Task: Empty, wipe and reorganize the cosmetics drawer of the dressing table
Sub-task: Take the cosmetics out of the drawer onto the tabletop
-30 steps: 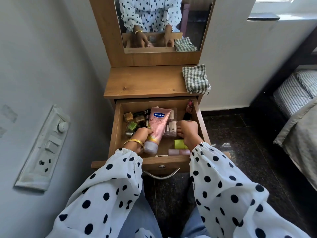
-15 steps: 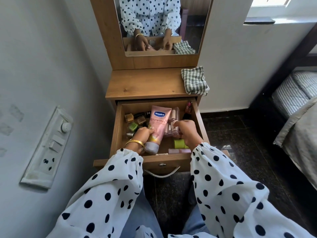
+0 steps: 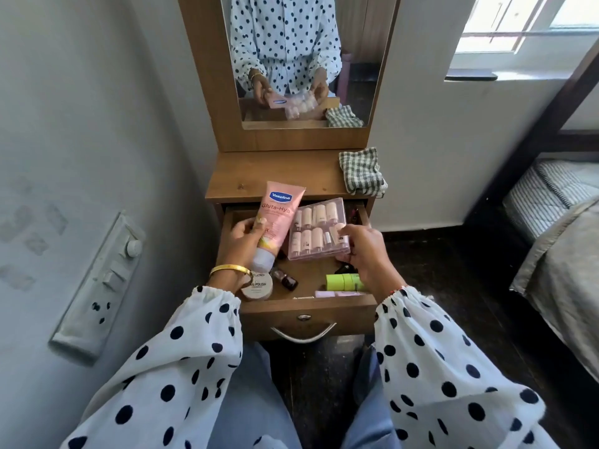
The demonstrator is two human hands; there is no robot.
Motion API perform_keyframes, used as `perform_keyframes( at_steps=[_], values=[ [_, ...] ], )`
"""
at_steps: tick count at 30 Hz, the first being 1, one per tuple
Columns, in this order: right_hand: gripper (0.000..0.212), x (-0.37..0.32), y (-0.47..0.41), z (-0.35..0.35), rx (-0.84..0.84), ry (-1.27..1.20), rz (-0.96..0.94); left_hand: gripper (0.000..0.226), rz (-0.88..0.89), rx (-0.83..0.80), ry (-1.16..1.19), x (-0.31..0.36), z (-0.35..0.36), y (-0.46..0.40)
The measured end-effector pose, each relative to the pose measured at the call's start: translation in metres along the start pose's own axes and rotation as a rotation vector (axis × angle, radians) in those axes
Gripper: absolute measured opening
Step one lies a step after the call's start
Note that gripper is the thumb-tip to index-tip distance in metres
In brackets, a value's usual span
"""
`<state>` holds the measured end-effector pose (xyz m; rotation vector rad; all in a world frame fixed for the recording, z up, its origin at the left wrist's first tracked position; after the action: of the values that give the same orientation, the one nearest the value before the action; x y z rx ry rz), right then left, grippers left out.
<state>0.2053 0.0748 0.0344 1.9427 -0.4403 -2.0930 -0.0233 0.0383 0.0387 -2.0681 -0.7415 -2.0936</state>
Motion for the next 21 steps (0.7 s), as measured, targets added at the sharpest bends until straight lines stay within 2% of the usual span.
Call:
perform_keyframes(
  at_steps=[9,18,21],
  values=[
    [0.008,-0.041,0.003,0.034,-0.092,-0.118,-0.005,0.042,0.198,0.137,-0.128,0.057,-0.034,-0.021],
    [0.007,-0.060,-0.026,0.068,-0.136,-0.016,0.027,0.040,0.250,0.156,-0.389,0.083,-0.024,-0.052],
    [0.023,-0.063,-0.038,0.080,-0.163,0.020,0.035,0.040,0.234,0.180,-0.453,0.082,-0.028,-0.062]
  ],
)
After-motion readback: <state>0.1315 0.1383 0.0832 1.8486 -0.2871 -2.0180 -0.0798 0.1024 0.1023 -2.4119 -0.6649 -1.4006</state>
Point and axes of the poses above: each hand's wrist, its own y-axis away from the middle knuckle, its own z-axis out of the palm, x = y × z, the point moved 8 cm from there along -y, towards the middle knuckle, and after that the axes turned 3 degrees about y, right-handed, at the moved point
